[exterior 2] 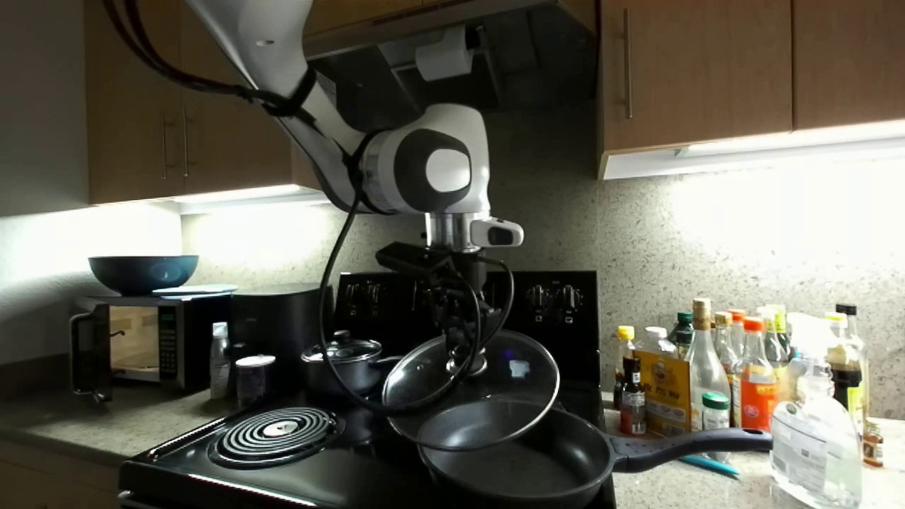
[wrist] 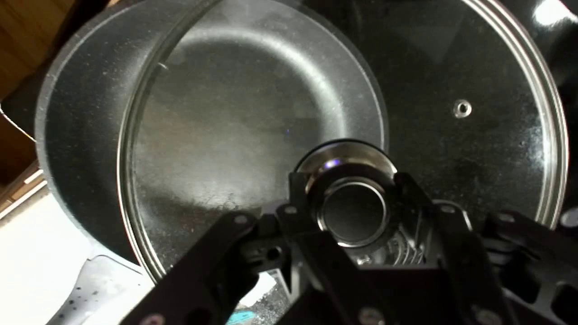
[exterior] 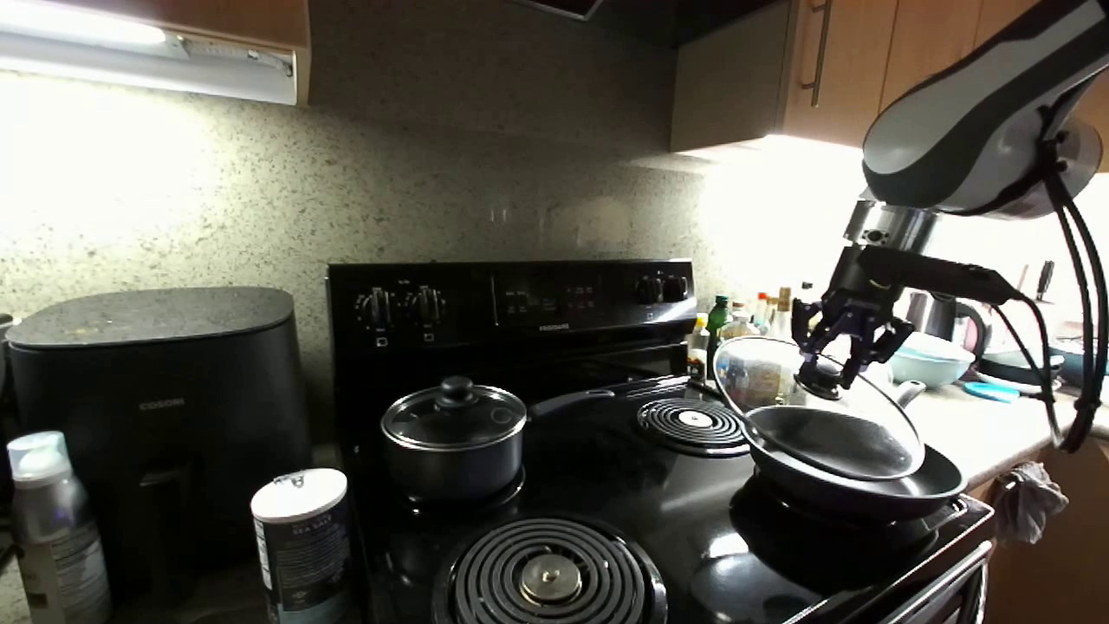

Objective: Put the lid on the pot, then put the lid on the stove

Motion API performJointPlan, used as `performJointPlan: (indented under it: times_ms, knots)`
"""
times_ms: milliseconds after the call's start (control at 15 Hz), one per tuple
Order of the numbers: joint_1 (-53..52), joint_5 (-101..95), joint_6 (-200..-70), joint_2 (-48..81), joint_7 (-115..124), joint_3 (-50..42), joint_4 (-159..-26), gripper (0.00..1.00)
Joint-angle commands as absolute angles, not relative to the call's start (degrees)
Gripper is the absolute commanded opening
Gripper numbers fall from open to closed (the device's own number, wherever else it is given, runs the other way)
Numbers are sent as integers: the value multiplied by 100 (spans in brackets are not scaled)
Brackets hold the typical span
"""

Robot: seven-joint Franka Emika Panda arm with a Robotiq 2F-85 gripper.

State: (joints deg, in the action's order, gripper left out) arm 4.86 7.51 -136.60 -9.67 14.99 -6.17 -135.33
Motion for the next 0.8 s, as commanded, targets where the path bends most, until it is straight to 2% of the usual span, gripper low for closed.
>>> performJointPlan:
  times_ms: [0, 133, 200, 467, 533, 733]
  knots:
    - [752, 1314, -13675, -1066, 1651, -863, -13567, 25]
    - [760, 1646, -13653, -1003, 1544, -930, -13573, 25]
    - [808, 1336, -13643, -930, 1509, -894, -13562, 50]
    - [795, 1481, -13642, -885, 1510, -914, -13572, 50]
    - [793, 1487, -13642, -885, 1510, -912, -13572, 25]
    - [803, 1522, -13842, -826, 1659, -901, -13546, 25]
